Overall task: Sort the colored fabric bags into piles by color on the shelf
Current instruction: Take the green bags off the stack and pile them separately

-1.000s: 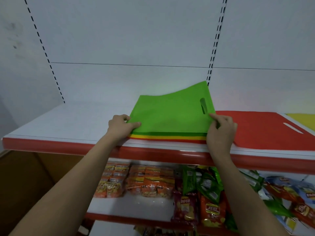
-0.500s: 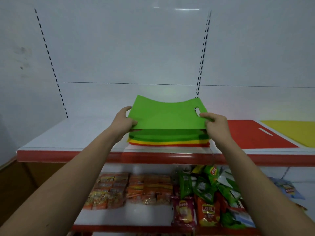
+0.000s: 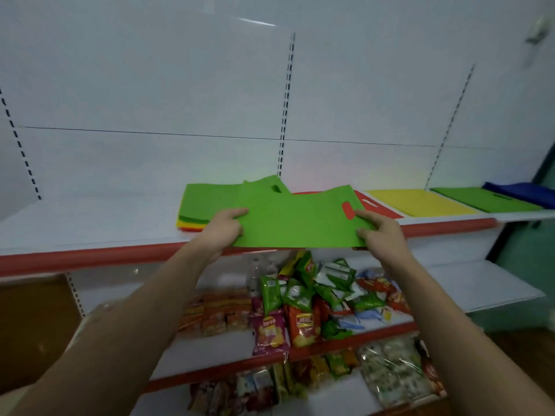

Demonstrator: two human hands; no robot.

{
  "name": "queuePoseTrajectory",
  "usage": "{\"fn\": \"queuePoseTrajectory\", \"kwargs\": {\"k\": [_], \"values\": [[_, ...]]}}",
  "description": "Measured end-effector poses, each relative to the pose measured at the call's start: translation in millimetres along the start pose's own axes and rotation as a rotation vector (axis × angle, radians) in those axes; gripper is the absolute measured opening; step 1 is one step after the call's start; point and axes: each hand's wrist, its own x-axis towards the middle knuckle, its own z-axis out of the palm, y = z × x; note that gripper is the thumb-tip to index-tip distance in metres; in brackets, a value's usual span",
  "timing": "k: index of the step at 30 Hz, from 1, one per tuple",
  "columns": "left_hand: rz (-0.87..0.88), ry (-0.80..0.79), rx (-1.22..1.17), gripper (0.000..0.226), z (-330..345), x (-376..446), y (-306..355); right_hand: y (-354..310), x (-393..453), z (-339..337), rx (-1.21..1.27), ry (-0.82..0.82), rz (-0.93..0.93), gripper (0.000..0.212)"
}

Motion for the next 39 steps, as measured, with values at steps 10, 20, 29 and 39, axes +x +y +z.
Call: {"fn": "queuePoseTrajectory", "kwargs": {"k": [10, 20, 29, 39], "values": [[0.041, -0.223, -0.153, 0.067, 157, -19, 40, 52, -33, -169, 0.028, 0.113, 0.128, 0.052], [0.081, -0.42, -0.089, 0.067, 351, -51, 82, 119, -55, -353, -0.114, 0.269, 0.245, 0.054], [0.106, -0.528, -0.051, 0.067, 477, -55, 103, 167, -62, -451, -0.205, 0.362, 0.305, 0.05], [0.144, -0.611, -0.071, 0.062, 602, 4, 120, 227, 12, -524, -0.238, 0.417, 0.357, 0.054]]}}
